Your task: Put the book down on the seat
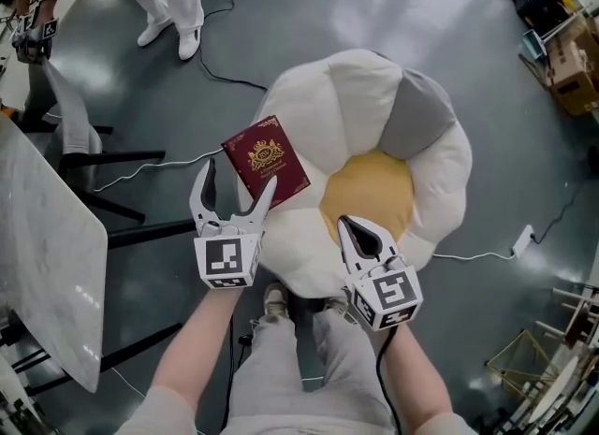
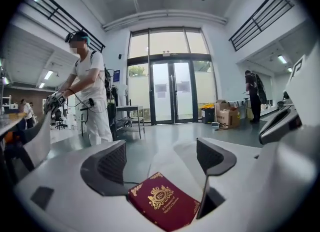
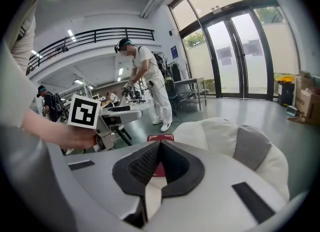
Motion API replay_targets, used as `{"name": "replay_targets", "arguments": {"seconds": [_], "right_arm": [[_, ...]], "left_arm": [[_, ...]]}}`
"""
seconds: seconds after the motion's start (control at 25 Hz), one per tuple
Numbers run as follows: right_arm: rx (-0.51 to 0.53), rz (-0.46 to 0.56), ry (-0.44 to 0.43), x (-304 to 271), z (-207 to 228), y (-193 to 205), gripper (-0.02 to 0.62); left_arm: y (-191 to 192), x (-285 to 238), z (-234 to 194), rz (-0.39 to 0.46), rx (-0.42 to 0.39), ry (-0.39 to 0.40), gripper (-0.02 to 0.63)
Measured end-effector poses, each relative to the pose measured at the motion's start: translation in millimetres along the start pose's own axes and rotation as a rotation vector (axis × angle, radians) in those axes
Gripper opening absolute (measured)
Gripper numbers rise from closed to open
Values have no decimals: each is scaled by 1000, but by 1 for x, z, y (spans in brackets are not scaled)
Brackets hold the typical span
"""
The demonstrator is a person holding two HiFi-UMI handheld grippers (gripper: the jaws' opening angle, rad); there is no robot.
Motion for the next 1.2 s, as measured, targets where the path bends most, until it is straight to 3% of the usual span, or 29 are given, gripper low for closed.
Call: {"name": "replay_targets", "arguments": {"seconds": [0.32, 0.4, 0.44, 0.6, 0.68, 0.88, 1.2], "right_arm": [[-40, 91, -1, 56, -16, -101, 0], [-30, 141, -4, 81, -24, -132, 0], [-23, 165, -10, 97, -30, -146, 0], [16, 252, -26, 158, -49, -202, 0], [39, 291, -26, 184, -56, -230, 0], [111, 377, -21, 245, -74, -292, 0], [185, 429, -8, 319, -120, -321, 0]], "left_arm": [[-141, 34, 12, 102, 0, 56, 385], [-174, 49, 15, 132, -12, 49, 268], [-191, 61, 19, 147, -21, 50, 239], [-256, 108, 39, 201, -44, 99, 215], [-290, 129, 46, 246, -47, 109, 125], [-368, 177, 63, 351, -49, 124, 32], [-428, 254, 75, 420, -90, 231, 5]]}}
Point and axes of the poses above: the fingertips, and each gripper's own axes: x backward along the fingers, z to its right, y out of its underside, the point moved 9 cm from there along x, backward along the fingers, and after that the axes turned 4 degrees about z, right-handed, at the moved point
